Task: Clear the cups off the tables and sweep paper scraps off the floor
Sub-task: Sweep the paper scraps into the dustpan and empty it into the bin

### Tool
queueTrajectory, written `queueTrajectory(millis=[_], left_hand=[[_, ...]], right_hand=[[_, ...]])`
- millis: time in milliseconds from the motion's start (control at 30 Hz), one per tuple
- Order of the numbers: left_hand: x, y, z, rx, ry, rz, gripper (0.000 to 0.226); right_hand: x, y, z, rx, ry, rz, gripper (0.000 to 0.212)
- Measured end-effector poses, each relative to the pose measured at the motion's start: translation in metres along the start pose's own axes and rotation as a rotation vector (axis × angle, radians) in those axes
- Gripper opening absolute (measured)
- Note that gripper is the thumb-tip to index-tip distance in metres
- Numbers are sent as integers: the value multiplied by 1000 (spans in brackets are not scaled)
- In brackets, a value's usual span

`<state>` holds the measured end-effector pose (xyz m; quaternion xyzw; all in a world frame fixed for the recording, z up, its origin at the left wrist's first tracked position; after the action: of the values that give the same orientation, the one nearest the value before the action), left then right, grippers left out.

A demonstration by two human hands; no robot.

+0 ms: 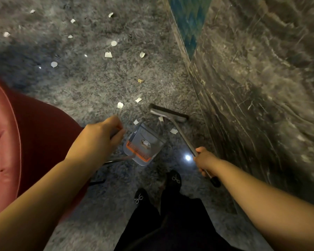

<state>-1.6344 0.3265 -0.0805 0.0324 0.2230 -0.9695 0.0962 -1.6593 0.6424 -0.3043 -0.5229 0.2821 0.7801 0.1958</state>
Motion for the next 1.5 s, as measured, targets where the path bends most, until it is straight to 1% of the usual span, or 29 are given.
queueTrajectory(millis=[100, 133, 233, 333, 500, 633, 700, 767, 900, 967, 1133, 1300, 1433, 1500], left_hand=[[-4, 4, 2, -3, -3, -5, 11], [-5, 4, 1, -5, 1, -16, 12], [-6, 6, -4, -4, 28, -38, 14], [-2, 6, -8, 0, 45, -37, 15], [3, 6, -9, -5, 56, -53, 16], [2, 8, -9, 2, 56, -56, 16], [3, 10, -10, -12, 64, -29, 15], [3, 12, -10, -36, 78, 3, 14], [0, 12, -8, -51, 92, 8, 14], [-6, 15, -5, -42, 89, 5, 15], [-32, 29, 9, -50, 52, -15, 14], [-57, 57, 33, -56, -18, 101, 15], [-72, 82, 53, -86, -82, 198, 13], [-76, 94, 59, -87, -114, 238, 12]], right_hand=[[-4, 7, 1, -252, -83, 30, 36], [-5, 10, 0, -301, -98, 50, 36], [-8, 16, -9, -330, -65, 56, 36], [-10, 15, -21, -238, -18, 11, 32], [-25, -1, -55, -62, 63, 17, 17], [-50, -15, -88, 127, 181, -19, 15], [-65, -17, -97, 176, 213, -19, 15], [-80, -18, -99, 206, 209, -16, 14], [-104, -20, -97, 306, 188, -23, 15], [-112, -17, -96, 303, 170, 15, 15], [-119, -6, -82, 258, 52, 77, 17], [-120, 20, -72, 259, -10, 100, 19], [-111, 57, -69, 221, -33, 163, 22], [-103, 79, -69, 208, -24, 191, 21]])
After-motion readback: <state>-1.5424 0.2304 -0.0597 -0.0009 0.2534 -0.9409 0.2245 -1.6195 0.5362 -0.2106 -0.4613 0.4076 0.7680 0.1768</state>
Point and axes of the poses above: each hand's wrist, its own x-axis towards the middle knuckle, its own z-axis out of the back of the hand, y = z × x, the point moved 8 cm from there along x, towards the middle knuckle, and after that the axes turned 1 degree about x, right-handed, at the moved point
